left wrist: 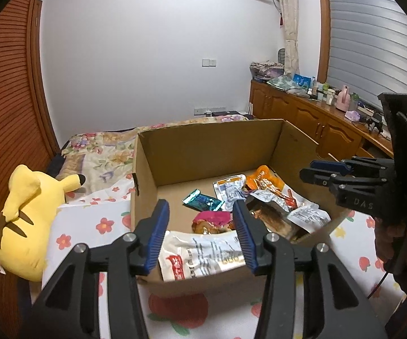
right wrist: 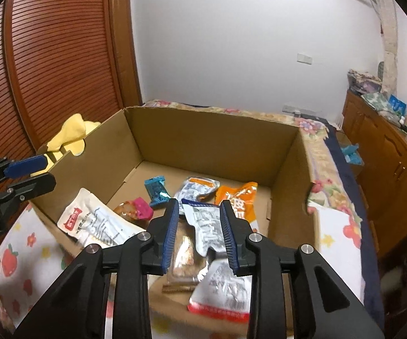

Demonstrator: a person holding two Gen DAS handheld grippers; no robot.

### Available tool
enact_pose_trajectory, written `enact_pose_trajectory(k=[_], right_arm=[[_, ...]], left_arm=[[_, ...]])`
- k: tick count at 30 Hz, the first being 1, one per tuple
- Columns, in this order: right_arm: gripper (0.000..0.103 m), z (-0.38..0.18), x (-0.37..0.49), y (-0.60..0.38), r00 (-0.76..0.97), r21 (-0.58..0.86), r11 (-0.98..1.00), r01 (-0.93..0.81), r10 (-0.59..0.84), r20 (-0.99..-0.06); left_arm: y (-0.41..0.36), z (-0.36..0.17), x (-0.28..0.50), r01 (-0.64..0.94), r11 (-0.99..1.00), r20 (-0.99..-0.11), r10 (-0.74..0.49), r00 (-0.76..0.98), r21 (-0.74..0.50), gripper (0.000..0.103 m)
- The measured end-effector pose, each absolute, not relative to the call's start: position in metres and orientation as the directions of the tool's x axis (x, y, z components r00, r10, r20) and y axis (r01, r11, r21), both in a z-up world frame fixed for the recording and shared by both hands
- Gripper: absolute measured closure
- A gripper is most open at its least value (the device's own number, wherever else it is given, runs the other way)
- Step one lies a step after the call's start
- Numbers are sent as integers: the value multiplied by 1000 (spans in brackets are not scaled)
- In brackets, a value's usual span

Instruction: Organize snacks

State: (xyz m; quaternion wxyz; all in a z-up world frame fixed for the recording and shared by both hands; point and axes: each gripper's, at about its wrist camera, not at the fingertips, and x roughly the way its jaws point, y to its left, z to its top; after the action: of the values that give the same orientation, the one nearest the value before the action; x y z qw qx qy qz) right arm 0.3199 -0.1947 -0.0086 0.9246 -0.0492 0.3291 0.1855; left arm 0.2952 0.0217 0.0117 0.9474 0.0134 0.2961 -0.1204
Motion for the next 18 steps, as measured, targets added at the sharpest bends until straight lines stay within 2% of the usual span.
enact_pose_trajectory(k=[4,9,12,13,18], right_arm=[[66,-1,304,-202,732,33,934,-355,300,-612],[53,16,278,-210,763,35,940,-340,297,-574],[43,28,262,-213,787,34,945,-326,291,-543],[41,32,257,-214,793,36,946,-323,291,-534],[24,50,233,-219,833,34,951,-306,284,-475]], left_arm=[[19,17,275,232,972,-554,-212,805,-35,50],[15,26,250,228,974,-533,-195,823,-4,49],[13,34,235,225,974,-512,-190,838,6,36],[12,38,229,216,976,-494,-180,850,15,26],[12,54,206,197,980,-449,-162,879,33,22]])
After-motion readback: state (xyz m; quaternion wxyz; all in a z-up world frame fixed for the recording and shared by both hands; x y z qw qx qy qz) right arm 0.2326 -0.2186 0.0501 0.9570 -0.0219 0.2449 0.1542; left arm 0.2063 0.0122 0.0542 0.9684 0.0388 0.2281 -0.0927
